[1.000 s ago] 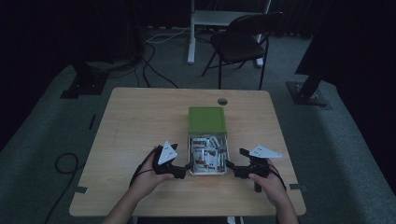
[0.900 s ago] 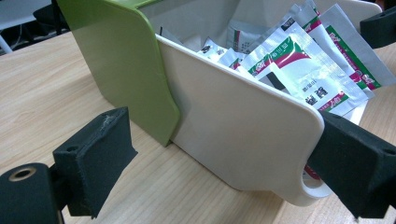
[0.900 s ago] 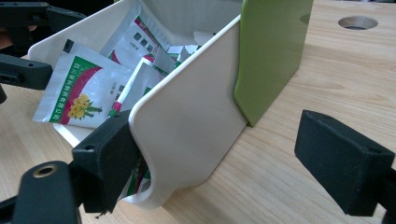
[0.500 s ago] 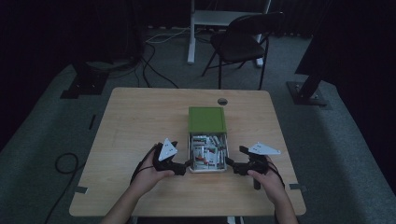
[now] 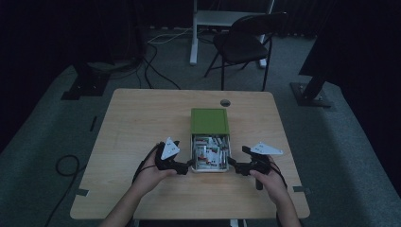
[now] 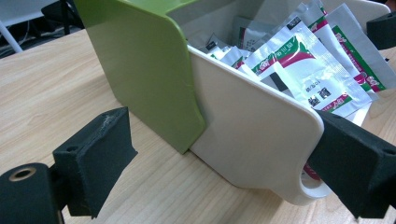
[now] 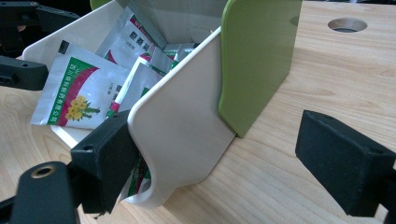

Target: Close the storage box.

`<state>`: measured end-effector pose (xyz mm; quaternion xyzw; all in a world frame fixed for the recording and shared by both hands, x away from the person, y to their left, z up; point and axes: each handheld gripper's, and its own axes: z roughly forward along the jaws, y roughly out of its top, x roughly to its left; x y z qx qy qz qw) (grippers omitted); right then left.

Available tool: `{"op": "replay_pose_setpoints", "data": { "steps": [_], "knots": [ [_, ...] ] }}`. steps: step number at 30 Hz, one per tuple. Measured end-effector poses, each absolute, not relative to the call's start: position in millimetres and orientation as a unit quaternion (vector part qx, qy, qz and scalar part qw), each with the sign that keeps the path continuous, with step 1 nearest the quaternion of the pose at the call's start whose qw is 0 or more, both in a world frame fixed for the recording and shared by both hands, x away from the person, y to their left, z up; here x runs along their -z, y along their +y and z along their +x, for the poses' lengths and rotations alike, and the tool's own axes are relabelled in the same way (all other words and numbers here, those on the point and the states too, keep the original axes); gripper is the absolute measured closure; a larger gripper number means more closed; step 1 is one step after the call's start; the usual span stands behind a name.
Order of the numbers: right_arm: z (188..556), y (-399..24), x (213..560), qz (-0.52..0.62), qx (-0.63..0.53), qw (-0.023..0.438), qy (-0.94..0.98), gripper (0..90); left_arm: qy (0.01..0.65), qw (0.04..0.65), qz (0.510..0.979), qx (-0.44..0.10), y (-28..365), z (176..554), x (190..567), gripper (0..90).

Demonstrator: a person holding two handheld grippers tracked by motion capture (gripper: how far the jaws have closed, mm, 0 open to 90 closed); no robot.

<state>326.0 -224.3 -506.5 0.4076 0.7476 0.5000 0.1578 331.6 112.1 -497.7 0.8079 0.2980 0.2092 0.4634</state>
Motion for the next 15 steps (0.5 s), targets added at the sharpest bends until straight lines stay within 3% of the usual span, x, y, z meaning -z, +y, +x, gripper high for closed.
{"op": "replay_pose_setpoints", "data": {
  "steps": [15],
  "knots": [
    [331.4,-222.7,506.8,0.415,-0.5,0.156,0.744,13.8,0.302,0.459,0.808,-0.212,112.3,339.1,497.1,9.7]
  ]
}}
